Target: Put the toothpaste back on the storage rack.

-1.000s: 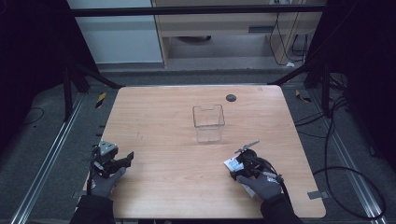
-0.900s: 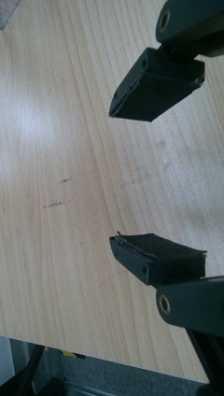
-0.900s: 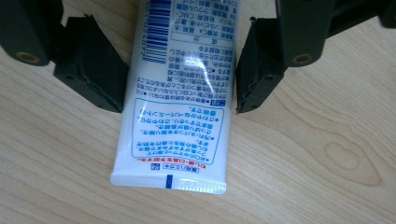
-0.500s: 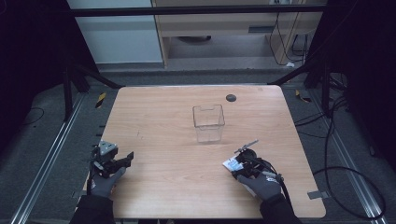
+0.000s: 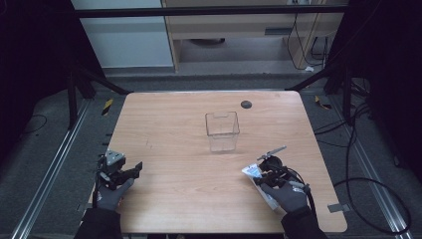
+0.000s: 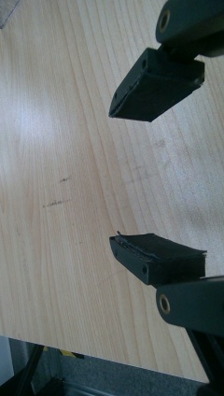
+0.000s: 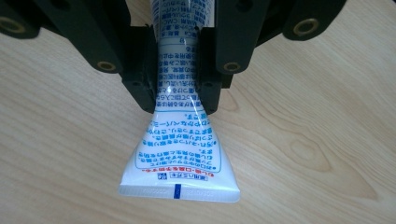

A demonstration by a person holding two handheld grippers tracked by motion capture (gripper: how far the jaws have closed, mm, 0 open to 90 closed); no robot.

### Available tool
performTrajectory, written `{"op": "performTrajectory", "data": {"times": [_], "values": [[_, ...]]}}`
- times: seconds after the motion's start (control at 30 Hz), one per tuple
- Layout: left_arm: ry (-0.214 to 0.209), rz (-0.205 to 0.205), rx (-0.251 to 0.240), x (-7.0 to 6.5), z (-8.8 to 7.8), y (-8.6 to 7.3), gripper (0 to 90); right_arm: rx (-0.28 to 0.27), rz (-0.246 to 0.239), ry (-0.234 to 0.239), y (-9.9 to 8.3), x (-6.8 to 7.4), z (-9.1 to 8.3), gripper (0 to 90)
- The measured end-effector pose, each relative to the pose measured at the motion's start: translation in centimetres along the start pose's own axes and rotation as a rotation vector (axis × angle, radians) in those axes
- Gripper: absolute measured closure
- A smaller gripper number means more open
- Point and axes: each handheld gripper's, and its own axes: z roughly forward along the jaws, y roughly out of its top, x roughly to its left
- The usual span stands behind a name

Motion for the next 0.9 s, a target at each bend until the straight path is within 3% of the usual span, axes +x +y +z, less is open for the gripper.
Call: {"op": "performTrajectory", "data": {"times": [0.2,0.23,0.37,0.47,0.6,0.73,0.8,0.83,0.9], "values": [[0.002,0.001,-0.002,0.0,0.0,0.0,31.2,-0.092,0.008,0.035,0.1,-0.1,-1.6,73.5],[0.002,0.001,-0.002,0.0,-0.1,0.0,31.2,-0.142,0.011,0.048,0.3,-0.1,-2.2,73.6],[0.003,-0.001,-0.004,0.0,-0.1,0.0,31.2,-0.240,0.012,0.062,0.7,0.0,-3.2,73.5],[0.004,-0.003,-0.006,0.0,-0.1,0.0,31.2,-0.288,0.015,0.063,1.0,0.0,-3.6,73.5],[0.004,-0.004,-0.006,0.0,-0.1,0.0,31.1,-0.407,0.032,0.062,2.4,0.1,-5.0,73.6],[0.004,-0.004,-0.006,0.0,-0.2,0.0,31.2,-0.466,0.037,0.055,3.3,0.1,-5.6,73.6],[0.005,-0.005,-0.008,0.0,-0.2,0.0,31.2,-0.526,0.046,0.053,4.0,0.3,-6.0,73.6],[0.005,-0.005,-0.008,0.0,-0.2,0.0,31.1,-0.526,0.046,0.053,4.0,0.3,-6.0,73.6],[0.005,-0.007,-0.008,0.0,-0.2,0.0,31.2,-0.598,0.050,0.039,4.7,0.4,-6.3,73.6]]}}
